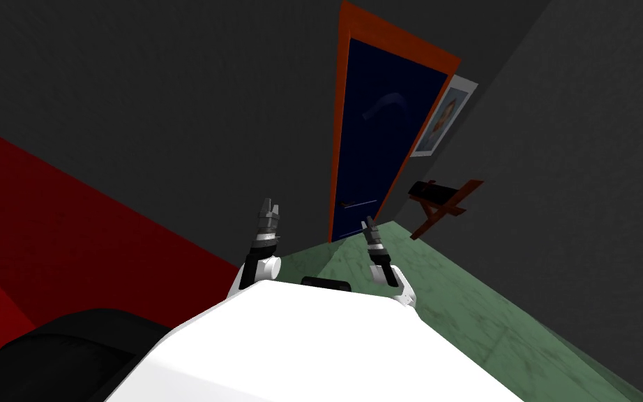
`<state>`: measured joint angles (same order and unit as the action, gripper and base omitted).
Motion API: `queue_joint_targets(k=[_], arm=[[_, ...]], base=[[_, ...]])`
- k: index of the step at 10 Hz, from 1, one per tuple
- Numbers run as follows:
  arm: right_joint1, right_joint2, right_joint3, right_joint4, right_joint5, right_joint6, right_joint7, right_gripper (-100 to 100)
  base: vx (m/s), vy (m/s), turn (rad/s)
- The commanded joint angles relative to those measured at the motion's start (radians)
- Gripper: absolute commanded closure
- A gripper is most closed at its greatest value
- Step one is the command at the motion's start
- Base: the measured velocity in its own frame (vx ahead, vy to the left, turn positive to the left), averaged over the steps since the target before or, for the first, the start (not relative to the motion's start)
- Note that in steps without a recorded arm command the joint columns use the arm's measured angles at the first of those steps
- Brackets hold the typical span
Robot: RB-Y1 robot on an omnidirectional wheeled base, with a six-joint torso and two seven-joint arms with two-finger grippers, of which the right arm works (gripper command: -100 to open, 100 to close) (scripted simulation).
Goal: Pull the door open
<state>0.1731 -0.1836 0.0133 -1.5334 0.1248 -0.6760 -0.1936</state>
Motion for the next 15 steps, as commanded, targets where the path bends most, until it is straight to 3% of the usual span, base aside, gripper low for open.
queue_joint_targets(k=[1, 2, 5, 10, 12, 15], arm=[[-0.023, -0.013, 0.004, 0.050, 0.003, -0.004, -0.014, -100], [-0.023, -0.013, 0.004, 0.058, 0.003, -0.004, -0.014, -100], [-0.065, -0.032, 0.012, 0.147, 0.008, -0.019, -0.036, -100], [-0.105, -0.050, 0.020, 0.257, 0.014, -0.033, -0.057, -100], [-0.145, -0.067, 0.028, 0.333, 0.019, -0.046, -0.077, -100], [-0.164, -0.076, 0.031, 0.398, 0.022, -0.053, -0.087, -100]], base=[[0.046, -0.027, 0.078], [0.040, -0.025, 0.033], [0.045, -0.022, 0.061], [0.047, -0.023, 0.050], [0.053, -0.029, 0.088], [0.051, -0.031, 0.045]])
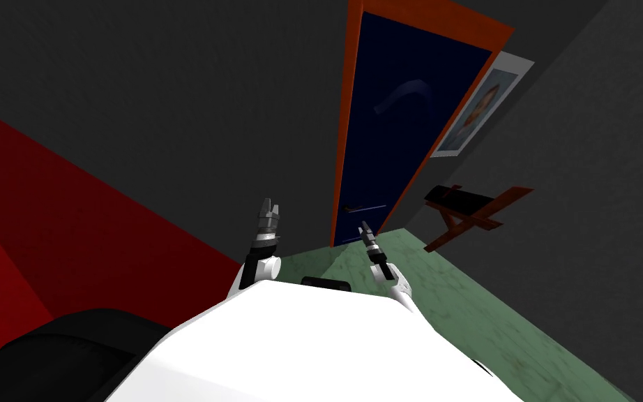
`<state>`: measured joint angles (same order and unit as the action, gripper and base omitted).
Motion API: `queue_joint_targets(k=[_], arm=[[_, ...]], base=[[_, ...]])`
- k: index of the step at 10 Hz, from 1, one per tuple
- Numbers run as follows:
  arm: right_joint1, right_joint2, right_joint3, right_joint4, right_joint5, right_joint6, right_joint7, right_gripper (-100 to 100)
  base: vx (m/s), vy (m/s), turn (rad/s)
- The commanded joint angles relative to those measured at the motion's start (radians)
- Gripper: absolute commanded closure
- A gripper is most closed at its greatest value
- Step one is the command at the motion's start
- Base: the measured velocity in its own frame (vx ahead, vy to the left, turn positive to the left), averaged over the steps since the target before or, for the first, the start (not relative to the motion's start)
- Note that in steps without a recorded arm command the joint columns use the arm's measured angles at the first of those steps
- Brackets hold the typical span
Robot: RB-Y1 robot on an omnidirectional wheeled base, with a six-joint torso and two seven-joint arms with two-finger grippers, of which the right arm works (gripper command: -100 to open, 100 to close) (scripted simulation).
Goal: Pull the door open
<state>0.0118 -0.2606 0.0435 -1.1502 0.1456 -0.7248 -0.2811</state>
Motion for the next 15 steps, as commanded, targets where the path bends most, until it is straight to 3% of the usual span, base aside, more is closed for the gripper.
queue_joint_targets(k=[1, 4, 9, 15], arm=[[-0.021, -0.007, 0.005, 0.050, 0.003, -0.010, -0.009, -100], [-0.039, -0.015, 0.008, 0.103, 0.006, -0.016, -0.018, -100], [-0.118, -0.050, 0.023, 0.288, 0.017, -0.043, -0.059, -100], [-0.162, -0.069, 0.032, 0.399, 0.022, -0.058, -0.082, -100]], base=[[0.048, -0.026, 0.054], [0.046, -0.026, 0.042], [0.077, -0.044, 0.082], [0.047, -0.027, 0.036]])
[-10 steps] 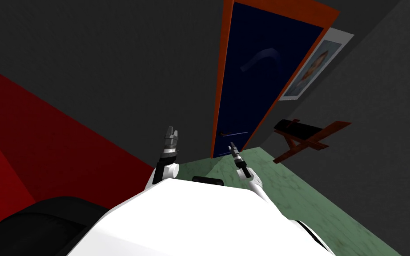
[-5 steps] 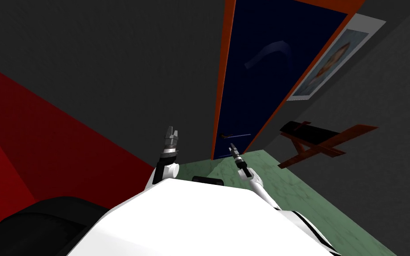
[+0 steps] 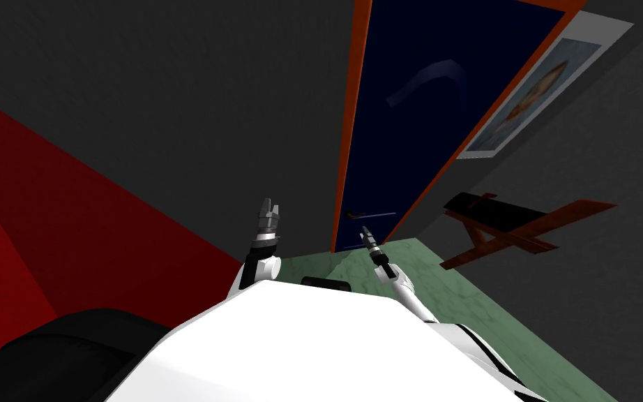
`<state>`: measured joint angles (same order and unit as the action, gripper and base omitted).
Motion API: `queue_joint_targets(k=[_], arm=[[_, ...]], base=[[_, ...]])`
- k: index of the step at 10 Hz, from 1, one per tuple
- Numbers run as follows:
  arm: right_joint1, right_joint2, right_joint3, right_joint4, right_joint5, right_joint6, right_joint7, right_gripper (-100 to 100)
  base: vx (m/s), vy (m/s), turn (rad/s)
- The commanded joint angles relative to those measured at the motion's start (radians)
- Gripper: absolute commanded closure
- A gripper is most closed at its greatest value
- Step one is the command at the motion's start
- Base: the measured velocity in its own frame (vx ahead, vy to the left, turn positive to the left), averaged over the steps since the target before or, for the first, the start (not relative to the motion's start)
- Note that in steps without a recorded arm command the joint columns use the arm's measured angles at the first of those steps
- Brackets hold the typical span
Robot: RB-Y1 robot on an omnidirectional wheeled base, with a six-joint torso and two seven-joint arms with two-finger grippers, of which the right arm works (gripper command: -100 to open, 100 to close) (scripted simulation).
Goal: Pull the door open
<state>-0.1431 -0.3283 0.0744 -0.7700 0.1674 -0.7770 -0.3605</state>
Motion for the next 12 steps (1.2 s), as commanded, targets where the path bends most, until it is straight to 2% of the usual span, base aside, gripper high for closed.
queue_joint_targets(k=[1, 4, 5, 6, 8, 9, 10, 11, 12], arm=[[-0.015, -0.005, 0.002, 0.039, 0.002, -0.009, -0.007, -100], [-0.035, -0.014, 0.006, 0.088, 0.004, -0.016, -0.017, -100], [-0.026, -0.013, 0.006, 0.068, 0.004, -0.008, -0.016, -100], [-0.016, -0.035, -0.013, 0.091, -0.009, -0.030, -0.024, -100], [-0.008, -0.051, -0.027, 0.107, -0.019, -0.046, -0.030, -100], [0.002, -0.070, -0.043, 0.125, -0.031, -0.064, -0.037, -100], [0.002, -0.070, -0.043, 0.125, -0.031, -0.064, -0.037, -100], [0.016, -0.098, -0.066, 0.152, -0.048, -0.090, -0.047, -100], [0.025, -0.114, -0.080, 0.168, -0.058, -0.106, -0.053, -100]], base=[[0.070, -0.031, 0.053], [0.060, -0.037, 0.038], [0.021, -0.018, 0.006], [0.140, 0.093, 0.238], [0.178, 0.097, 0.158], [0.158, 0.099, 0.201], [0.104, 0.067, 0.090], [0.148, 0.065, 0.272], [0.222, 0.076, 0.293]])
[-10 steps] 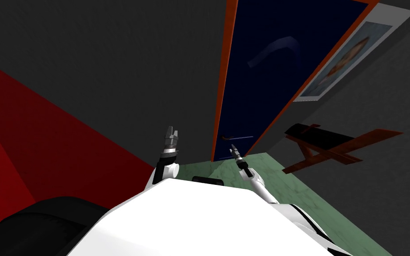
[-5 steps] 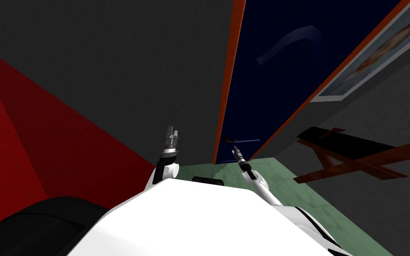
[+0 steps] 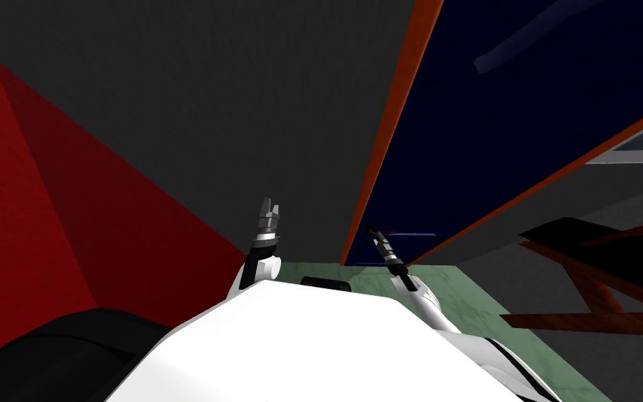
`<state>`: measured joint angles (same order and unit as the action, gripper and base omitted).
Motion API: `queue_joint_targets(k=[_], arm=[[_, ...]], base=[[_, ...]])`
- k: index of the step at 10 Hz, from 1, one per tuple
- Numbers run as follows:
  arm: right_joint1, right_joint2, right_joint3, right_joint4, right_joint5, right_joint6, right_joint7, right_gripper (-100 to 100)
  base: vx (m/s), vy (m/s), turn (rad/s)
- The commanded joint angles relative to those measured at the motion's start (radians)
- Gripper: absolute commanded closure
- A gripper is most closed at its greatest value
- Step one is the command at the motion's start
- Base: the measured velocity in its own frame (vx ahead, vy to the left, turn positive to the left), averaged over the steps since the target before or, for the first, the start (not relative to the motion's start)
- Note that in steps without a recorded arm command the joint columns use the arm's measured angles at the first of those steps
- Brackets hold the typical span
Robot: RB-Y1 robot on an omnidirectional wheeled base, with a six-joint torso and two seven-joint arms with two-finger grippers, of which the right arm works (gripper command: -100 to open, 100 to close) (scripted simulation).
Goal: Pull the door open
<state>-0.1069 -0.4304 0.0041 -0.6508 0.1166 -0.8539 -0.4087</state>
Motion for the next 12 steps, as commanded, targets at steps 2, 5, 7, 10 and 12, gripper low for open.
queue_joint_targets(k=[2, 5, 7, 10, 12], arm=[[-0.008, -0.019, -0.016, 0.055, -0.011, -0.036, -0.007, -100], [-0.010, -0.013, -0.012, 0.046, -0.009, -0.026, -0.005, 100], [-0.010, -0.013, -0.012, 0.046, -0.009, -0.026, -0.005, 100], [0.005, -0.026, -0.008, 0.052, -0.005, -0.052, -0.020, 100], [0.022, -0.043, -0.004, 0.059, 0.000, -0.085, -0.036, 100]], base=[[0.108, 0.036, 0.053], [0.007, 0.001, 0.000], [-0.008, -0.004, 0.004], [-0.028, -0.019, 0.050], [-0.171, -0.082, 0.167]])
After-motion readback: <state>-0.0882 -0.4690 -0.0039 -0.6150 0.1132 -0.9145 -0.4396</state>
